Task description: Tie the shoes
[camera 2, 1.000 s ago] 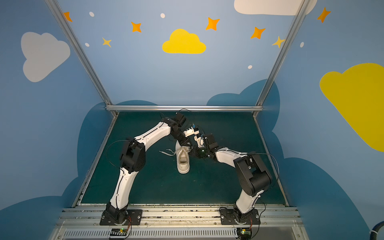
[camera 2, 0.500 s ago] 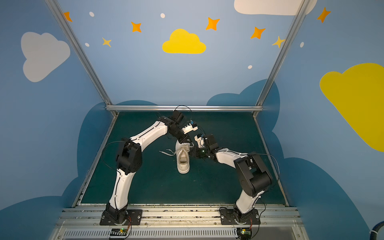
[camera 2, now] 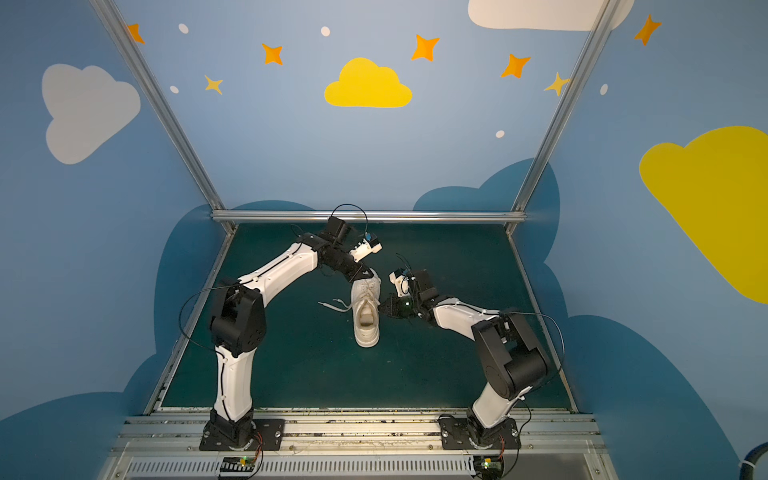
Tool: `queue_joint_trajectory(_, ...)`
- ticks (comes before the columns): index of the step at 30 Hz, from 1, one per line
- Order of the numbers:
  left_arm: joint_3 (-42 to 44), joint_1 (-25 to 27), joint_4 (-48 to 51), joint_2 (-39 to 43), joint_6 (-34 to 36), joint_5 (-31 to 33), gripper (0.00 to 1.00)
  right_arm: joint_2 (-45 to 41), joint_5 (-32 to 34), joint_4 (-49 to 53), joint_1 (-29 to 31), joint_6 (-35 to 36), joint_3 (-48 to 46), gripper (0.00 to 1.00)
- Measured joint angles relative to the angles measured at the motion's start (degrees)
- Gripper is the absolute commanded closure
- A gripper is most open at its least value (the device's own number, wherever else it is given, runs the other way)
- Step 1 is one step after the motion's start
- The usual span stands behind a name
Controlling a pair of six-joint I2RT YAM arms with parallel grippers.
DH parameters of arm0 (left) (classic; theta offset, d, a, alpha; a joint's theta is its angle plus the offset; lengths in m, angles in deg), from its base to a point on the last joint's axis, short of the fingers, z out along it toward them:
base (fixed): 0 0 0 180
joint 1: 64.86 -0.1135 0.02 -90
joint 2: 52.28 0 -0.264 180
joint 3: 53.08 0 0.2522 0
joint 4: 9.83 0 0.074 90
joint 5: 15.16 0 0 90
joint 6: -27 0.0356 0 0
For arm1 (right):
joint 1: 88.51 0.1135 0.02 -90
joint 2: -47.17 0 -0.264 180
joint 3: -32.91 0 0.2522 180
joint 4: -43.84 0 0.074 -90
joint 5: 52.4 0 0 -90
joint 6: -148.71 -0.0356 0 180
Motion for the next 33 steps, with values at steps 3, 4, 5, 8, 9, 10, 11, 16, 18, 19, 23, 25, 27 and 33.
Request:
queue_joint_trajectory(3, 3.0, -1.0, -3.1, 1.4, -2.2, -0.5, 0.97, -0.2, 0.0, 2.3, 0.0, 1.3, 0.8, 1.00)
queue_joint_trajectory(4, 4.7, -1.4, -4.6, 2.1, -3.2, -0.9, 0.97, -0.2, 0.0, 3.1, 0.0, 1.8, 1.3, 1.00)
queue_joint_trajectory(5, 6.3, -1.7, -5.9, 2.8, -4.1, -1.2, 0.96, -0.2, 0.0, 3.8, 0.0, 2.2, 1.9, 1.00)
queue_joint_trajectory(8, 10.8, -2.5, -9.8, 4.4, -7.2, -2.4, 0.89, 0.2, -0.2, 5.4, 0.0, 3.6, 4.5, 1.00)
queue_joint_trajectory(9, 11.9, -2.8, -11.0, 4.7, -8.2, -3.0, 0.86, 0.4, -0.4, 5.9, 0.0, 4.1, 5.6, 1.00)
queue_joint_trajectory(10, 12.7, -3.0, -12.3, 4.7, -9.3, -3.5, 0.83, 0.7, -0.5, 6.4, 0.0, 4.5, 6.6, 1.00)
queue_joint_trajectory(11, 13.3, -3.1, -13.2, 4.7, -10.1, -4.0, 0.81, 1.0, -0.6, 6.7, 0.0, 4.9, 7.3, 1.00)
queue_joint_trajectory(16, 14.5, -3.4, -16.3, 4.7, -13.2, -5.5, 0.59, 1.9, -0.9, 8.4, 0.0, 6.5, 9.5, 1.00)
queue_joint_trajectory(18, 14.5, -3.4, -16.9, 4.7, -13.9, -5.5, 0.53, 2.3, -1.0, 8.7, 0.0, 6.8, 9.6, 1.00)
queue_joint_trajectory(19, 14.5, -3.4, -16.9, 4.7, -14.0, -5.5, 0.50, 2.5, -1.1, 8.9, 0.0, 6.9, 9.6, 1.00)
queue_joint_trajectory(23, 14.1, -3.4, -16.2, 4.7, -13.9, -5.5, 0.42, 3.2, -1.2, 9.3, -0.1, 7.1, 9.6, 1.00)
queue_joint_trajectory(25, 13.6, -3.4, -15.3, 4.7, -13.8, -5.5, 0.39, 3.2, -1.2, 9.3, -0.2, 7.1, 9.6, 1.00)
queue_joint_trajectory(27, 13.0, -3.4, -14.4, 4.7, -13.8, -5.3, 0.36, 3.2, -1.3, 9.3, -0.2, 7.1, 9.6, 1.00)
queue_joint_trajectory(33, 12.9, -3.4, -11.5, 4.7, -15.2, -4.8, 0.33, 3.2, -1.3, 9.3, -0.2, 7.1, 9.6, 1.00)
